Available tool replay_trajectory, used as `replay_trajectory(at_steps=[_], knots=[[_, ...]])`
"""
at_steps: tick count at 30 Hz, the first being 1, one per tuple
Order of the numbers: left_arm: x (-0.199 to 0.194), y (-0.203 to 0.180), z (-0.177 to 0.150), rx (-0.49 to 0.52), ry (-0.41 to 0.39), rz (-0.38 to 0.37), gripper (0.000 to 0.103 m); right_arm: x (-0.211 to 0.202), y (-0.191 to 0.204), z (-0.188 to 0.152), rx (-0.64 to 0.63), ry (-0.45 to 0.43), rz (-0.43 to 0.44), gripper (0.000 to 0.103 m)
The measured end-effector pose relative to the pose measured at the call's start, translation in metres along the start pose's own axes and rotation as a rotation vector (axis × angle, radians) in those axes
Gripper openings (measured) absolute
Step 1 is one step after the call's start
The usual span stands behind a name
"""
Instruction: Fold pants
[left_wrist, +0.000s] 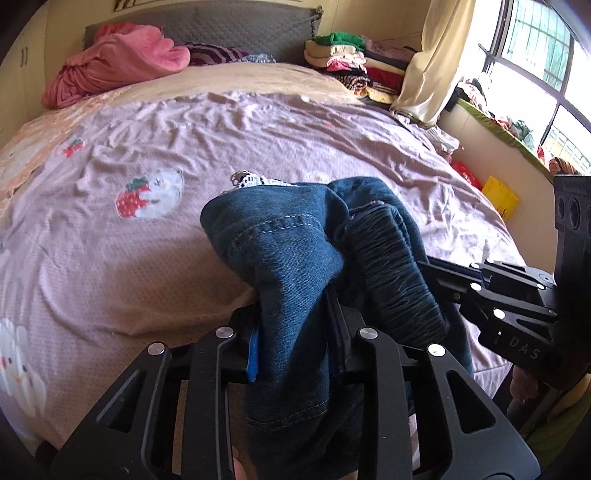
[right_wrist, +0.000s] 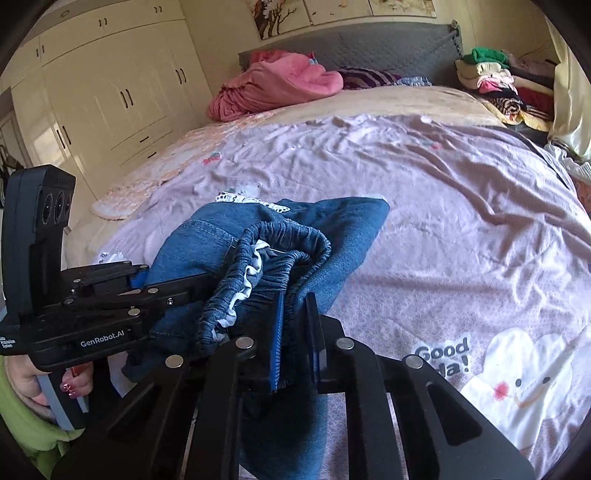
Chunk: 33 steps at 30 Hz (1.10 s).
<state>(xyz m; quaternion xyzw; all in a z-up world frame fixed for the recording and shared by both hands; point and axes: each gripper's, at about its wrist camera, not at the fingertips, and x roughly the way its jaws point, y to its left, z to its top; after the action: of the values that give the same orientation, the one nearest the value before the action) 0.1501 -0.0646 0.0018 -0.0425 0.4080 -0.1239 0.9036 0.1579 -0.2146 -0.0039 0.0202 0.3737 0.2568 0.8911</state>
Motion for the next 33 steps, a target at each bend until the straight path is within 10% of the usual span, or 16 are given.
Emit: replay_trajectory(at_steps=[33], knots=[[0.038, 0.044, 0.095, -0.037, -0.1, 0.034, 0.02, 0.071, -0.022, 0.106, -0.042, -0.029, -0.01, 0.011]])
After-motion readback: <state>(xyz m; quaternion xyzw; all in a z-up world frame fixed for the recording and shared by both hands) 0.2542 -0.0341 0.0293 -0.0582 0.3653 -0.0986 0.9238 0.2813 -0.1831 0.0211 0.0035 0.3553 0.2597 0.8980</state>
